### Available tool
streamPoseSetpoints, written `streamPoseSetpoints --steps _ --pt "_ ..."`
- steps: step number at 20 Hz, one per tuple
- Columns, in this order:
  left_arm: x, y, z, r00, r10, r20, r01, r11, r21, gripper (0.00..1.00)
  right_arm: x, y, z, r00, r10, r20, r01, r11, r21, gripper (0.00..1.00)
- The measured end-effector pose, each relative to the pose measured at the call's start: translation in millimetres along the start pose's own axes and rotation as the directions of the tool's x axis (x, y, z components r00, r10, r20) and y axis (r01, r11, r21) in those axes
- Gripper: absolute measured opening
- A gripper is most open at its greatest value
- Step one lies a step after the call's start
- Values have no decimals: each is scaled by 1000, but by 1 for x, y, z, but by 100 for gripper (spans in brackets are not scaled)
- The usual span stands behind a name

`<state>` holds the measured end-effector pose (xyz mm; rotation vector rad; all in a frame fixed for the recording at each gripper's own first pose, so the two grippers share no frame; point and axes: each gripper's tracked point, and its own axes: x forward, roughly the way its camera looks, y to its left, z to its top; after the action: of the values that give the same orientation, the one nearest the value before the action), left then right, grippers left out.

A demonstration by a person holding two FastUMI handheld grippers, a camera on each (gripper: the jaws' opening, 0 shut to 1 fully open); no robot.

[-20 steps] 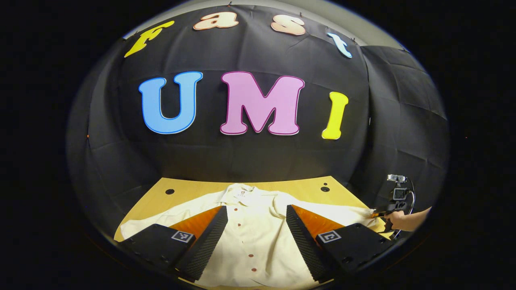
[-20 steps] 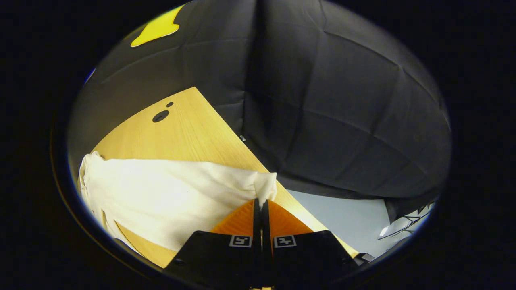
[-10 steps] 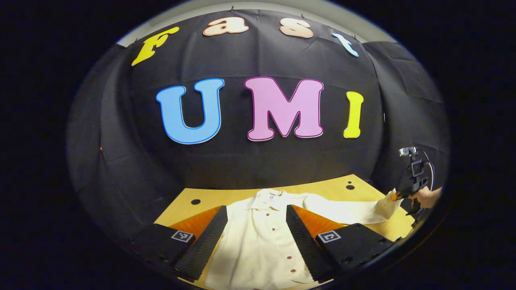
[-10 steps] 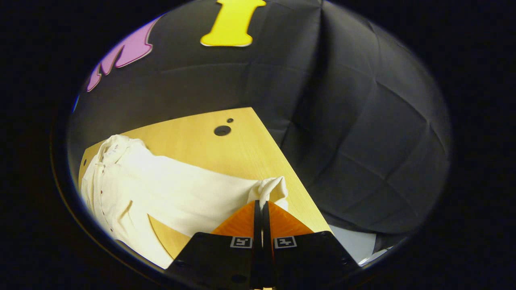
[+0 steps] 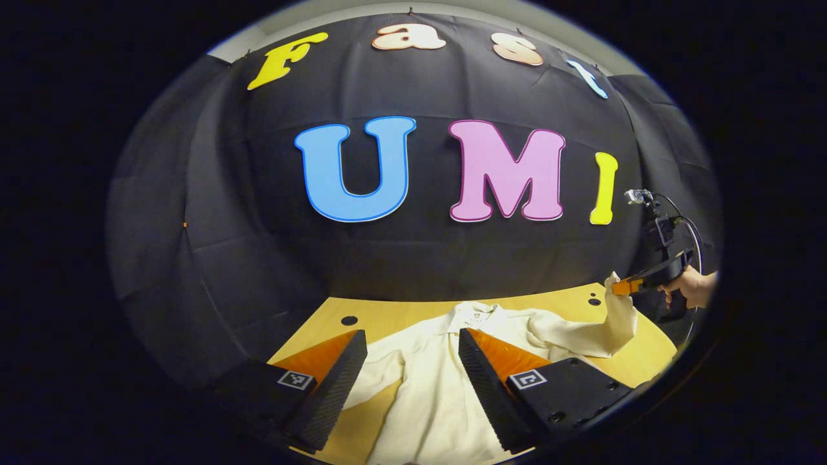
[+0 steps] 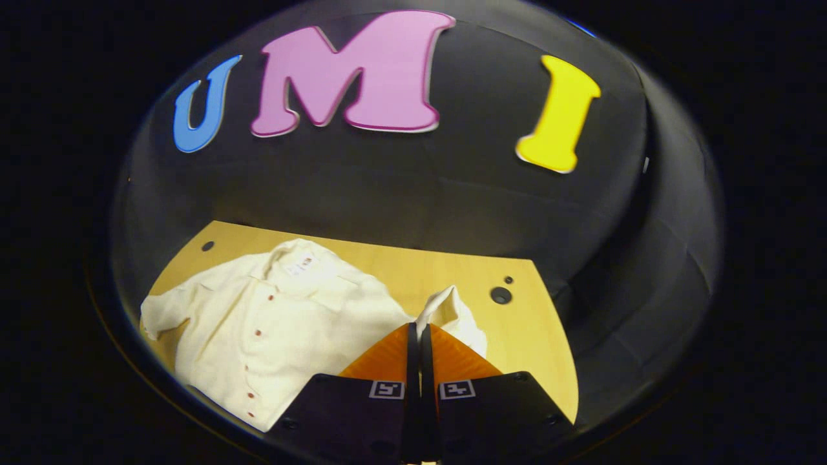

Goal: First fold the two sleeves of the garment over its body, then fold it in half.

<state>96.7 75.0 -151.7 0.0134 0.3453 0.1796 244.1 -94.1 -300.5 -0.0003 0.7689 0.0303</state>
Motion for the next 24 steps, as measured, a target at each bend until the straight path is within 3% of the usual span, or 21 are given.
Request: streamPoseSetpoints --steps 4,8,13,16,18,21,22,23,24 --pt "-3 44 -17 998 58 -23 -58 998 -6 94 20 116 27 989 149 11 -148 986 -70 5" --pt "-9 85 -38 992 113 -53 -115 993 -26 94 35 224 30 962 274 -13 -273 952 -142 5" --pt "-21 128 -66 979 182 -95 -187 981 -52 94 60 328 -3 934 345 -90 -357 902 -244 5" --pt "-30 151 -87 966 223 -130 -233 970 -65 94 78 359 -26 924 362 -123 -381 893 -240 6" --pt "-37 164 -101 957 250 -149 -263 962 -72 94 87 374 -28 923 371 -103 -385 885 -263 18" --pt "-41 180 -119 945 280 -172 -297 951 -88 94 76 378 -14 924 381 -45 -378 885 -272 65" --pt "-39 185 -128 939 288 -185 -309 946 -94 94 69 374 -6 924 381 -15 -371 888 -271 72" --pt "-37 191 -135 934 297 -197 -321 942 -102 94 58 364 5 927 374 17 -356 894 -271 97" --pt "-35 197 -143 929 304 -210 -332 936 -113 94 48 352 18 930 363 59 -334 901 -276 99"
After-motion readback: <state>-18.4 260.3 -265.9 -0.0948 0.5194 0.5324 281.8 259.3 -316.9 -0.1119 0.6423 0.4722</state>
